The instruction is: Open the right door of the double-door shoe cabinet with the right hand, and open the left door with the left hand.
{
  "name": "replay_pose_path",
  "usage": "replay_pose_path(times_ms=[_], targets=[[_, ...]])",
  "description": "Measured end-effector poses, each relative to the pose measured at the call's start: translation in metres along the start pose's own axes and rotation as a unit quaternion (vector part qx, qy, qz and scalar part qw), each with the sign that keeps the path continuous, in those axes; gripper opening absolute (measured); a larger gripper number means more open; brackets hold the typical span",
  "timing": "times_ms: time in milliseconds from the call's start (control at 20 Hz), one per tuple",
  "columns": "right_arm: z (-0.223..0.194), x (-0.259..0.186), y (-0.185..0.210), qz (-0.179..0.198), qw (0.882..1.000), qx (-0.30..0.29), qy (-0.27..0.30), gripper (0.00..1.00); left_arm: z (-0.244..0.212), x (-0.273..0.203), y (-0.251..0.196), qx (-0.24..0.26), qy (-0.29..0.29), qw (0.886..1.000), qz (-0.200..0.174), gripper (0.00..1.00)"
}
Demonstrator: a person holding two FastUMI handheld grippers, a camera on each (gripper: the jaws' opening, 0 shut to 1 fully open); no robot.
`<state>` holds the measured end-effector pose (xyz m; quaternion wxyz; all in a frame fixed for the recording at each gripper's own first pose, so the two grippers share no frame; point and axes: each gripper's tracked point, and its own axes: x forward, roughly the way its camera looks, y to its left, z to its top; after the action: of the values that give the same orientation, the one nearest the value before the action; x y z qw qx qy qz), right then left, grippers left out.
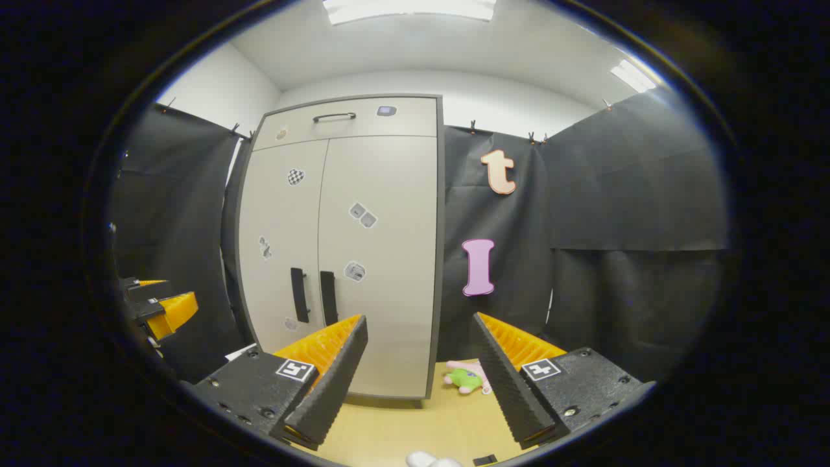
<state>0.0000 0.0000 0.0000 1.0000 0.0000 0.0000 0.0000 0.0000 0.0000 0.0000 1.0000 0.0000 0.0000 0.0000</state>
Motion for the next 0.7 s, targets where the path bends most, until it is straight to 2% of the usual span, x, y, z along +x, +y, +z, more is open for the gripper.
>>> replay_pose_path(times_ms=[350,700], targets=[[-0.002,-0.009,0.013,0.016,1.0,-0.003,0.005,1.0,-0.001,-0.005,0.005,-0.008,0.007,1.0,0.003,0.95],[-0.008,-0.007,0.012,0.014,1.0,-0.006,0.012,1.0,0.002,-0.007,0.006,0.0,0.002,1.0,0.001,0.95]])
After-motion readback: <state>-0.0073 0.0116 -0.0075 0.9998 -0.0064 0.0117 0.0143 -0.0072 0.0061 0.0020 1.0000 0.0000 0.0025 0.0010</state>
